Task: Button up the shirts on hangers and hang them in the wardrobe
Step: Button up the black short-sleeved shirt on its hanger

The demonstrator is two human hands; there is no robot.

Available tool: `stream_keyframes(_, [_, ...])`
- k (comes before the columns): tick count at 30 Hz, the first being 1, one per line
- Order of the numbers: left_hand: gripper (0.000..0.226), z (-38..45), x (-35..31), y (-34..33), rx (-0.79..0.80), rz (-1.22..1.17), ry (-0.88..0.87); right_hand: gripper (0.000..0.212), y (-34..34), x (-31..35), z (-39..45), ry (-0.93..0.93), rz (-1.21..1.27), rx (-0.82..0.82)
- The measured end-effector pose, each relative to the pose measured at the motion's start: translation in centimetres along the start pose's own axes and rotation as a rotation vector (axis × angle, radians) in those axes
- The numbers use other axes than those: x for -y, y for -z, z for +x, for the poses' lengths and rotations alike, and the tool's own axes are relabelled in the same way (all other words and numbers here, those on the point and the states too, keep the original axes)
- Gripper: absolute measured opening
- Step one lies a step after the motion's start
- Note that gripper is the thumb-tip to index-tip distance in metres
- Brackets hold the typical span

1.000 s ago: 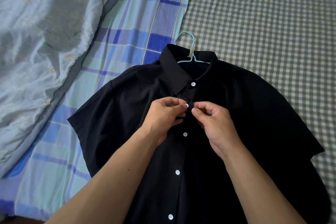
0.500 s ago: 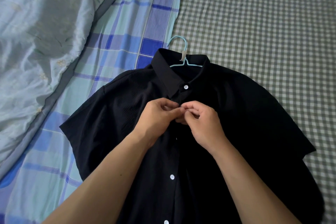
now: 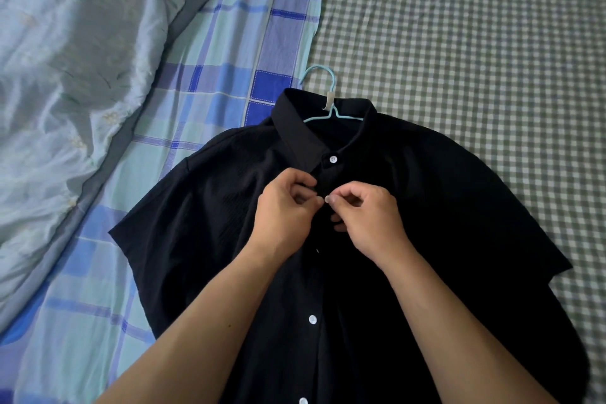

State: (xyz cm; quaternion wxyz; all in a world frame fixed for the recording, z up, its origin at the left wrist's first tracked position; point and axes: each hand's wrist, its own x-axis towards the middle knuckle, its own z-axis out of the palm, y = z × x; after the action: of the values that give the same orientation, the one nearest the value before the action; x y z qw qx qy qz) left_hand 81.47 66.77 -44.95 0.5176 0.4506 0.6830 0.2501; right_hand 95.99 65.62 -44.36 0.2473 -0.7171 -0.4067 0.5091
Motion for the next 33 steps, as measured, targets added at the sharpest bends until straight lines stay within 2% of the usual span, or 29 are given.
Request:
stream_keyframes(1, [0.022,0.2,0.1,0.0,0.012,0.008,-0.007,0.014,0.2,0.1,0.1,-0.042,0.021,0.015])
stream_keyframes(5, [0.015,1.1,0.1,-0.1,0.03,0.127,-0.003,0.011,0.5,0.9,0.9,-0.309,0.37,0.143])
stream_keyframes(6, [0.015,1.3,0.1,-0.1,0.038,0.182,-0.004,0.01,0.5,0.8,1.2,-0.313,0.331,0.119])
stream_keyframes(8, [0.019,1.2,0.2,-0.2,0.021,0.238,0.013,0.012,0.3,0.2,1.4,-0.226,0.088,-0.036])
stream_keyframes(11, [0.015,-0.9,0.9,0.5,-0.09,0.16,0.029,0.014,0.3,-0.8,-0.4,-0.024,-0.103,-0.255])
stream_keyframes(13, [0.015,-3.3,2.0,0.8,-0.066,0.129,0.042,0.008,-0.4,-2.4,-2.6,0.091,-0.279,-0.184])
stream_keyframes(15, [0.018,-5.5,3.6,0.4,0.016,0.227,0.031,0.027,-1.8,-4.3,-4.8,0.128,-0.488,-0.022])
stream_keyframes(16, [0.021,-6.3,4.5,0.0,0.045,0.308,0.004,0.035,-2.5,-5.2,-5.4,0.148,-0.563,0.008])
stream_keyframes(18, [0.03,-7.0,5.5,-0.7,0.053,0.397,-0.048,0.044,-3.4,-5.8,-5.6,0.195,-0.634,-0.021])
stream_keyframes(21, [0.036,-6.8,5.8,-1.1,-0.009,0.377,-0.049,0.049,-4.0,-5.5,-5.3,0.198,-0.716,-0.074])
stream_keyframes(24, [0.029,-6.6,6.0,-0.9,-0.021,0.305,0.008,0.031,-4.6,-5.0,-5.8,0.225,-0.822,-0.115])
stream_keyframes(26, [0.025,-6.6,6.3,-0.6,0.005,0.325,-0.032,0.012,-4.1,-4.9,-5.6,0.165,-0.71,-0.194])
stream_keyframes(27, [0.024,-6.6,6.4,-0.5,0.023,0.321,-0.052,0.011,-3.4,-4.9,-5.2,0.061,-0.595,-0.212])
stream_keyframes(30, [0.022,-6.3,6.5,-0.7,0.072,0.375,-0.111,0.027,-0.6,-5.0,-4.7,-0.233,-0.127,-0.107])
stream_keyframes(33, [0.018,-5.6,6.3,-1.4,0.053,0.546,-0.21,0.008,0.7,-4.5,-6.0,-0.321,0.121,0.002])
